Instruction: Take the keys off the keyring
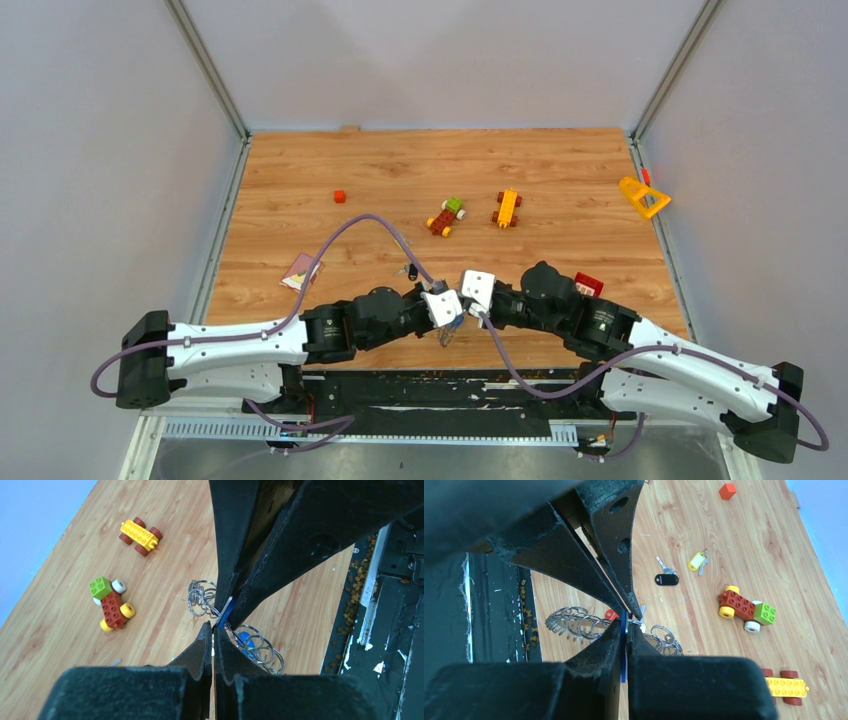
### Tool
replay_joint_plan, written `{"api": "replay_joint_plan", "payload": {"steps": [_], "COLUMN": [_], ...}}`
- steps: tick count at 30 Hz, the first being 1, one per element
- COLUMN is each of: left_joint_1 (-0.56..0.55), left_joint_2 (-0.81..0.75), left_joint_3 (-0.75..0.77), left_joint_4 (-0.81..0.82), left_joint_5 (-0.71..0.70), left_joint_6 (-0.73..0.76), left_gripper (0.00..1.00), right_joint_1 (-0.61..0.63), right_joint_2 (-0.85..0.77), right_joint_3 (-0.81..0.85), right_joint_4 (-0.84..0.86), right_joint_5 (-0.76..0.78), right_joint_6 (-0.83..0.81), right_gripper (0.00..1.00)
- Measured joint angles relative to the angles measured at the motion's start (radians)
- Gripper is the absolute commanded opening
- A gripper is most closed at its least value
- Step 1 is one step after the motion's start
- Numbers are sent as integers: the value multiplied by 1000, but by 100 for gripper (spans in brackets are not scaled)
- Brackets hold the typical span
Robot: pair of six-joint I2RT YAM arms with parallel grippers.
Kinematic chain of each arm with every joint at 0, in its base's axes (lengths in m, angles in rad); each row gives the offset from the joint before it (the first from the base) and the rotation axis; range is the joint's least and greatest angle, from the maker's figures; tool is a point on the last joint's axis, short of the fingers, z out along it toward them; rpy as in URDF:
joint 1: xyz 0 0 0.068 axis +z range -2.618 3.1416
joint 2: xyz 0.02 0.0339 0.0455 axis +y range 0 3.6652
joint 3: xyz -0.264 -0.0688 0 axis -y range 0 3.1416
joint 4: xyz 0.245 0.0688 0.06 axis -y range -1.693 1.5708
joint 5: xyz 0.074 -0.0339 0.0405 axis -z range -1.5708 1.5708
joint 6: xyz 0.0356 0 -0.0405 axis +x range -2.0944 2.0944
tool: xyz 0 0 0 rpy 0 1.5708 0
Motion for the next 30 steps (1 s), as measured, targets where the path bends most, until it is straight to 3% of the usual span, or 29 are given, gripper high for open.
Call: {"api": "replay_joint_plan", "payload": {"steps": [4,9,13,22,30], "left_joint_1": [3,3,3,3,2], "left_joint_2": [-5,-19,-37,-101,-209], "left_joint_3": [-12,-41,-72,-138,-238], "left_joint_4": [10,57,108,156,246], "left_joint_5": [14,26,32,23,-10], "left_joint_6": [0,-10,-31,-77,-116], "left_gripper": [1,18,21,42,43], "right_joint_1": [0,0,8,16,16], "right_joint_2": [5,-5,-37,-96,-125], "right_joint_3": [0,-2,-15,-40,-49], "right_joint_4": [-1,0,34,133,152], "right_joint_5": [-2,-3,-23,-27,-25], "right_joint_6": [-1,-2,-4,-5,-5], "right_gripper": [0,0,0,0,0]}}
